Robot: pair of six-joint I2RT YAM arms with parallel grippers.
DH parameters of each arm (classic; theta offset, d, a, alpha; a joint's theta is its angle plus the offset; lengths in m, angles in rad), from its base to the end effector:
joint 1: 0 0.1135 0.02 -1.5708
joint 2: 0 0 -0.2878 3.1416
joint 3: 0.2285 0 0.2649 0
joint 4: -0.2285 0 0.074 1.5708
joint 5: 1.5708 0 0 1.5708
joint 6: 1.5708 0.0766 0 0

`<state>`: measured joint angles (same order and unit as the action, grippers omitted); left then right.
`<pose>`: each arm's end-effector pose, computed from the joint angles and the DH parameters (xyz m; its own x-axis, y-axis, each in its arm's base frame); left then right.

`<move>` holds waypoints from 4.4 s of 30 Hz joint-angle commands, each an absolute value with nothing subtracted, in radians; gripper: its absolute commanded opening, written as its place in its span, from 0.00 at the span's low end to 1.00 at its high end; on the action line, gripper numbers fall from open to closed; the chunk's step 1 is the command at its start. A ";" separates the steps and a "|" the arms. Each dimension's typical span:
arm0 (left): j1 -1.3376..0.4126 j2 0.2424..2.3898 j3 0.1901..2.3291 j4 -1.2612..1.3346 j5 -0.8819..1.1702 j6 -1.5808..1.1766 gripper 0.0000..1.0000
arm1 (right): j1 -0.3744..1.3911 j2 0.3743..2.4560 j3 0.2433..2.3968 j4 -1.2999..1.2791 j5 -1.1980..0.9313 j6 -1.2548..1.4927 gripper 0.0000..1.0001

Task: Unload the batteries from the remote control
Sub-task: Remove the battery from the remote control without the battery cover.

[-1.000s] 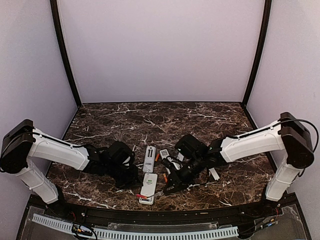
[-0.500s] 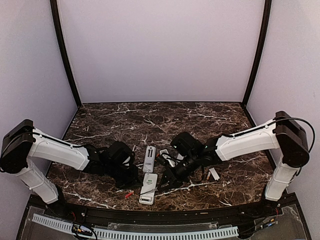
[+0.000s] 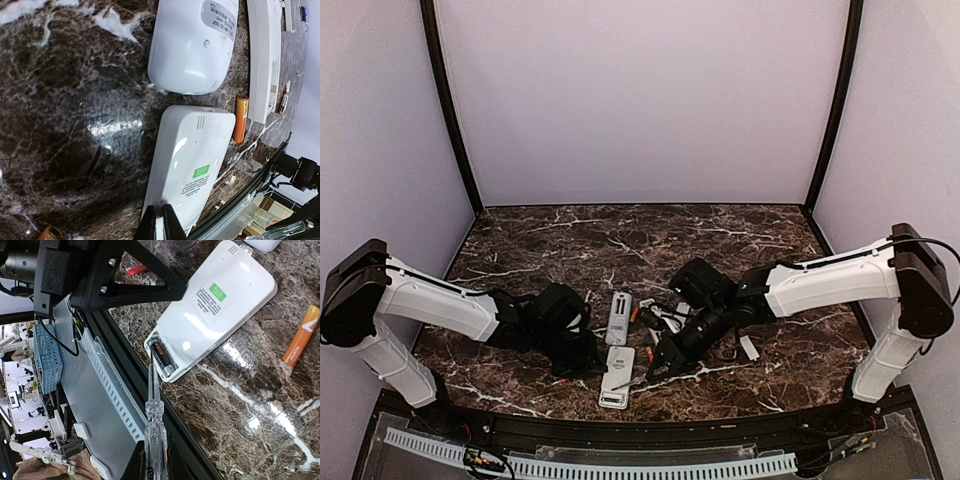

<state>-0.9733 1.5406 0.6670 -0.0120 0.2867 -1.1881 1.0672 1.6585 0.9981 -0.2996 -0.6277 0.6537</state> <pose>0.1600 -0.2737 0.1277 -0.9917 -0.1243 -0.0332 -0.0704 0.7401 -0.6688 0.1362 0.3403 0.1779 -0.8438 -0.5114 -0.1627 -0.4514 0.5122 0.7307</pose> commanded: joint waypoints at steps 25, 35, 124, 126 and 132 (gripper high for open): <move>-0.994 1.637 0.710 0.044 0.359 -1.106 0.12 | 1.003 1.799 1.042 -0.315 -0.826 0.503 0.00; -0.995 1.648 0.712 0.046 0.368 -1.111 0.10 | 0.989 1.842 1.025 -0.263 -0.887 0.532 0.00; -0.994 1.636 0.703 0.046 0.357 -1.123 0.12 | 0.983 1.803 0.987 -0.144 -0.917 0.590 0.00; -0.993 1.627 0.704 0.040 0.348 -1.119 0.15 | 0.983 1.778 0.985 -0.144 -0.893 0.584 0.00; -0.993 1.567 0.739 -0.031 0.291 -1.060 0.40 | 0.972 1.677 0.944 -0.138 -0.786 0.590 0.00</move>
